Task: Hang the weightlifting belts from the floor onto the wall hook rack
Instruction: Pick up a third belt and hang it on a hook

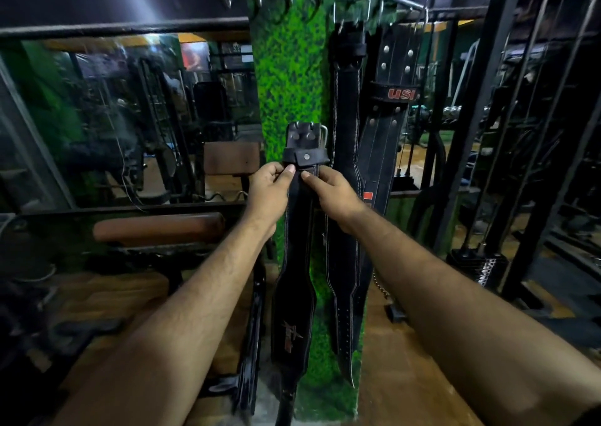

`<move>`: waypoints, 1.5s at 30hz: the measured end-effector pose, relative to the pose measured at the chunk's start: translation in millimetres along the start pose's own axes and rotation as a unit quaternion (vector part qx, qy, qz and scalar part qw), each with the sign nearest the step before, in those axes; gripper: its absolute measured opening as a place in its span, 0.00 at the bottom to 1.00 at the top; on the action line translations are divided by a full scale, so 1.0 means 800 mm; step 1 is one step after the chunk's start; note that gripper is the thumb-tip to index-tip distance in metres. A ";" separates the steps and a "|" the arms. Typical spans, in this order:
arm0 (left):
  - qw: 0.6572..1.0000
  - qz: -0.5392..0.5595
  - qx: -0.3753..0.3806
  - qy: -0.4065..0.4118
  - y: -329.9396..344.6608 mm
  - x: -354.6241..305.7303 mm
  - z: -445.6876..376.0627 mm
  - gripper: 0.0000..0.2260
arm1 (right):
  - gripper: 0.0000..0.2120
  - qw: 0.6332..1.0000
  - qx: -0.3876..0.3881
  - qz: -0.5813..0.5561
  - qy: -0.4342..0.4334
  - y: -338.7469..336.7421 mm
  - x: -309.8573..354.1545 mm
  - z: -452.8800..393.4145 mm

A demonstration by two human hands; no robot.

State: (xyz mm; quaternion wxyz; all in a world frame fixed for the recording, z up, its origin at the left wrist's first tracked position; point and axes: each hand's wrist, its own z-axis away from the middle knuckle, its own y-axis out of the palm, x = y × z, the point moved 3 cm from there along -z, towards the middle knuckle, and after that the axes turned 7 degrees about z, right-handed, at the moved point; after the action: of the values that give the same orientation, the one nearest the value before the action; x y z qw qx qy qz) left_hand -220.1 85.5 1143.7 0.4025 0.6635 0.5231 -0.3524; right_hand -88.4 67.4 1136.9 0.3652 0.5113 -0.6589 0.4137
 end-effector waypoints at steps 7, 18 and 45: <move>0.999 0.032 -0.009 0.030 0.018 -0.021 -0.022 0.11 | 0.17 0.990 -0.077 -0.026 -0.112 -0.011 0.041 -0.028; 0.997 0.038 0.063 -0.034 0.043 0.036 -0.004 0.17 | 0.06 0.968 -0.085 -0.214 -0.094 -0.036 0.080 -0.063; 0.992 0.077 0.094 0.027 0.095 -0.076 -0.051 0.04 | 0.10 0.968 -0.131 -0.118 -0.178 -0.074 0.113 -0.082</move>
State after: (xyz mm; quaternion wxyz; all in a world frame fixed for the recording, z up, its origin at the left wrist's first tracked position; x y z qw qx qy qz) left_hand -156.7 87.1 1227.9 0.3496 0.7459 0.4460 -0.3500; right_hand -46.0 85.9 1254.7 0.3523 0.5984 -0.6967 0.1802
